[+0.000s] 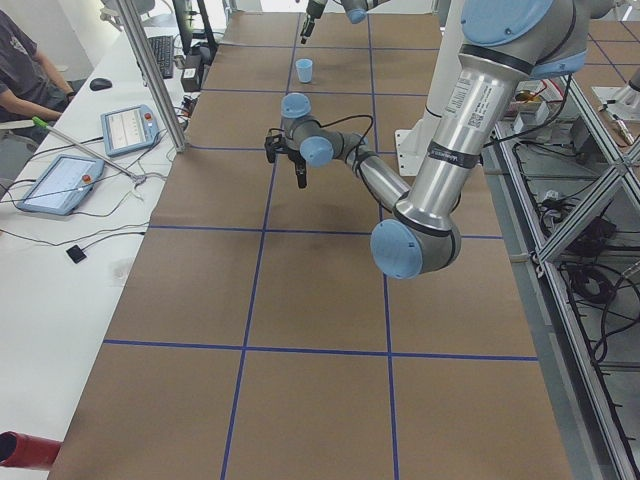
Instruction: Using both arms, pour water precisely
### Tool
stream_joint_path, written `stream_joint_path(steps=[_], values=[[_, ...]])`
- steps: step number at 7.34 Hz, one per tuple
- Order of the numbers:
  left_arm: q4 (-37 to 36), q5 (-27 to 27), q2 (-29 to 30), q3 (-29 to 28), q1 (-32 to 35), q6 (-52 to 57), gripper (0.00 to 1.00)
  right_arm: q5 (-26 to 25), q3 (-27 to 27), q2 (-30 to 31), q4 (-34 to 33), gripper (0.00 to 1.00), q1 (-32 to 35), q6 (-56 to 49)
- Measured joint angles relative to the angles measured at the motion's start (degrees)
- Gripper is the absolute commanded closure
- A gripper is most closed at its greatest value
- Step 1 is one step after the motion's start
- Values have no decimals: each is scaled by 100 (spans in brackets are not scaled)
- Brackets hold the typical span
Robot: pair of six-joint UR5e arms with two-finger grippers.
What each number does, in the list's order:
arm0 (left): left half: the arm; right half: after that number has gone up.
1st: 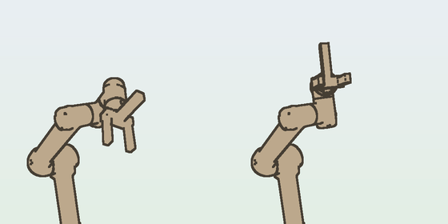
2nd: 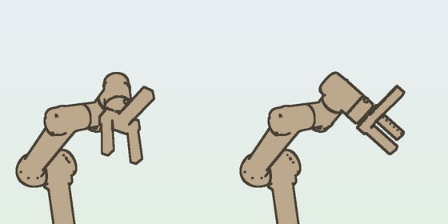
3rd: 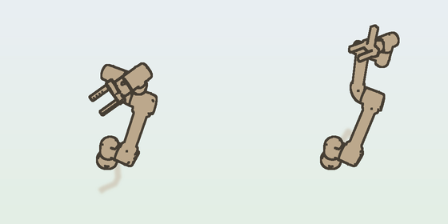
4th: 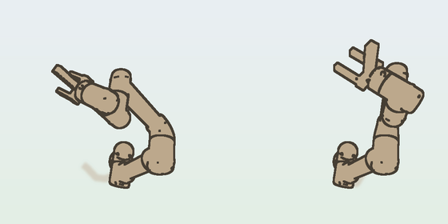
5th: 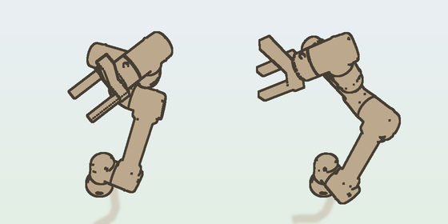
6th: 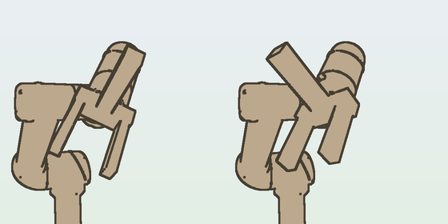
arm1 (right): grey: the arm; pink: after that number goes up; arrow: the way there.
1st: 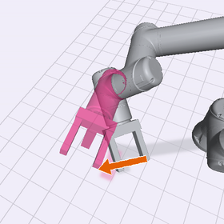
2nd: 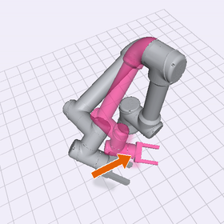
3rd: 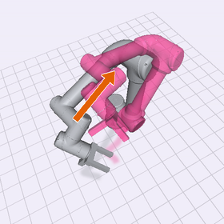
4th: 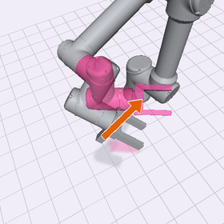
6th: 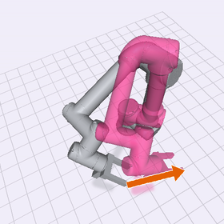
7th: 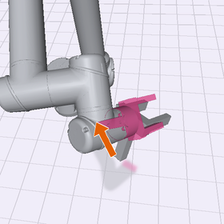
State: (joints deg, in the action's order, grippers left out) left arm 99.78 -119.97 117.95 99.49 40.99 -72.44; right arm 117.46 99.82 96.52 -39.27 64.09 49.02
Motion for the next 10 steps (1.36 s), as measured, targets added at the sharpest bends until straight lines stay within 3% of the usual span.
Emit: stream_joint_path(steps=[2,3,6,7,8,9,10], values=[[-108,413,1009,-762,-444,-311,0,463,-233,-19,-326,1,599,-466],[-111,492,1380,-1178,-516,-339,0,828,-271,-80,-795,1,983,-1059],[-62,534,1722,-1734,-630,-337,7,1401,-233,-337,-2330,1,1730,-2669],[-42,535,1762,-1834,-653,-335,28,1525,-231,-443,-2797,1,1860,-3011],[-26,536,1786,-1899,-679,-339,62,1678,-231,-552,-3258,1,1988,-3447],[-13,536,1793,-1932,-728,-350,64,1794,-221,-682,-3657,1,2108,-3814],[57,536,1796,-1979,-798,-359,75,1841,-213,-762,-3865,1,2172,-3979]])
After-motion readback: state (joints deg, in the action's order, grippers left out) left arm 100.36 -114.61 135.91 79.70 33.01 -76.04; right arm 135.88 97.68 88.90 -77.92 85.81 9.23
